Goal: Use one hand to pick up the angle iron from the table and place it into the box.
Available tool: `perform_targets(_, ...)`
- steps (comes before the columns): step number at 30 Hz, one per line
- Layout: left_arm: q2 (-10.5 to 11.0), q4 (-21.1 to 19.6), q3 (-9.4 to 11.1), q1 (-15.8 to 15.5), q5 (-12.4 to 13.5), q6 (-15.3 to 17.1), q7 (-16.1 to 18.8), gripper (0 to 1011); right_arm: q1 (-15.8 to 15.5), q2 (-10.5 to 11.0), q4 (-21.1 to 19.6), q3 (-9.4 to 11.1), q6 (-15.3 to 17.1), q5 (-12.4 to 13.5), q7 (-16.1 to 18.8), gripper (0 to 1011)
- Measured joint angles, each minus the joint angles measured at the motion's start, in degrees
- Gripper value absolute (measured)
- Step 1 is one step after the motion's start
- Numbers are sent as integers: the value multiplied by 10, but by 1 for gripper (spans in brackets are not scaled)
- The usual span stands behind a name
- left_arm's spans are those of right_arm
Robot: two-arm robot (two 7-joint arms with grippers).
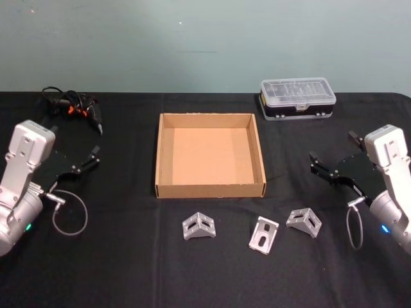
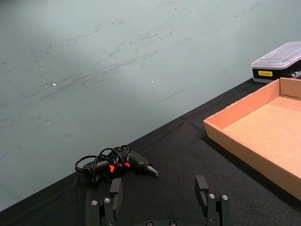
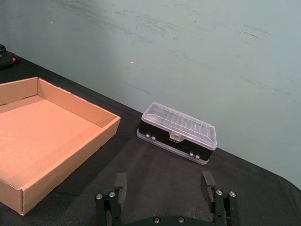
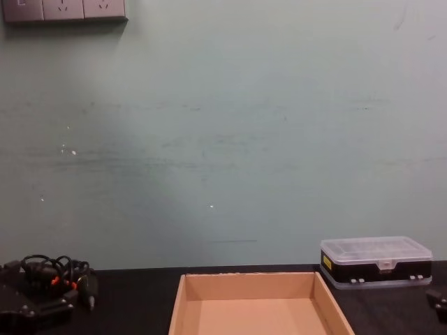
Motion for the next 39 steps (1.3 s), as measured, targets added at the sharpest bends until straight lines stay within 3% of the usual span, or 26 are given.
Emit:
perform_targets(24, 0, 0, 0, 0, 0, 0, 0, 1011, 0, 0, 0, 0, 0, 0, 0, 1002)
perform_targets(28, 0, 0, 0, 0, 0, 0, 0, 1011, -8, 5, -10, 10, -3, 14, 19, 1002)
perform_targets(33, 0, 0, 0, 0, 0, 0, 0, 1011, -38, 35, -63, 33, 15, 53, 65, 1002)
perform_targets(39, 0, 0, 0, 0, 0, 0, 0, 1012, -92, 90, -138, 72, 40, 103, 117, 1002)
